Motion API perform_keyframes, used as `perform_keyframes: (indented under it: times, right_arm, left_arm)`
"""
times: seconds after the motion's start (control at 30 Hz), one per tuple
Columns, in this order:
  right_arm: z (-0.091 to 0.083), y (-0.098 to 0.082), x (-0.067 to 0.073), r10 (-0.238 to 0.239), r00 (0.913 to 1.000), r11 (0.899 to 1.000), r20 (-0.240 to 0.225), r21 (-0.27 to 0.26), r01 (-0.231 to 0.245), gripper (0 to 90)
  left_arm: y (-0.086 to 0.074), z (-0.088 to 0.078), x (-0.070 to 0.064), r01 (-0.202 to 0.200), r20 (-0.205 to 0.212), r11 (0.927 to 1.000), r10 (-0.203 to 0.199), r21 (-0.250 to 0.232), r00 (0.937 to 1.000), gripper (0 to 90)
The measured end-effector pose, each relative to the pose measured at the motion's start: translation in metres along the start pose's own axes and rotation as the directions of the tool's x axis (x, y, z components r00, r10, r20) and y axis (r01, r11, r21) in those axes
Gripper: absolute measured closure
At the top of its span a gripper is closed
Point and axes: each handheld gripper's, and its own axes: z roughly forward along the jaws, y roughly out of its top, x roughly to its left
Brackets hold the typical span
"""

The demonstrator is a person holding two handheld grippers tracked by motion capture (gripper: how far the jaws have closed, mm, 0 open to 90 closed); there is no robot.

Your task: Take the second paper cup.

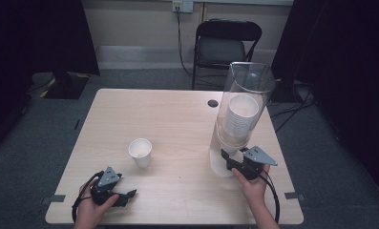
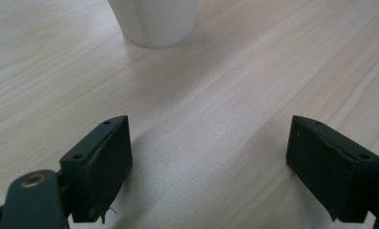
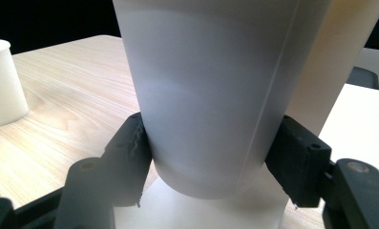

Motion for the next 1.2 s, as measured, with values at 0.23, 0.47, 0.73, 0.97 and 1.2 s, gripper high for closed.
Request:
perform_keyframes:
  times: [0.23,0.47,0.73,0.97,1.2]
  right_arm:
    - [0.000,-0.001,0.000,0.000,1.0000,1.000,-0.002,-0.005,0.000,36.0]
    - [0.000,-0.001,0.000,0.004,1.0000,1.000,0.001,0.004,-0.004,36.0]
    - [0.007,-0.027,0.003,-0.054,0.9985,0.984,-0.004,0.169,0.054,36.8]
    - [0.002,-0.030,-0.008,-0.077,0.9966,0.965,-0.029,0.249,0.081,36.1]
    - [-0.016,-0.033,-0.011,-0.100,0.9930,0.952,-0.062,0.283,0.114,35.7]
  left_arm:
    - [0.000,0.000,0.000,0.000,0.000,1.0000,0.000,0.000,1.0000,15.2]
    - [0.000,0.000,0.000,0.000,0.000,1.0000,0.000,0.001,1.0000,15.2]
    - [-0.001,-0.001,0.000,-0.006,0.002,1.0000,0.006,0.005,1.0000,15.6]
    - [-0.001,-0.001,0.000,-0.007,0.005,1.0000,0.007,0.002,1.0000,15.4]
    - [-0.003,-0.004,-0.001,-0.001,0.024,1.0000,0.001,-0.007,0.9997,15.5]
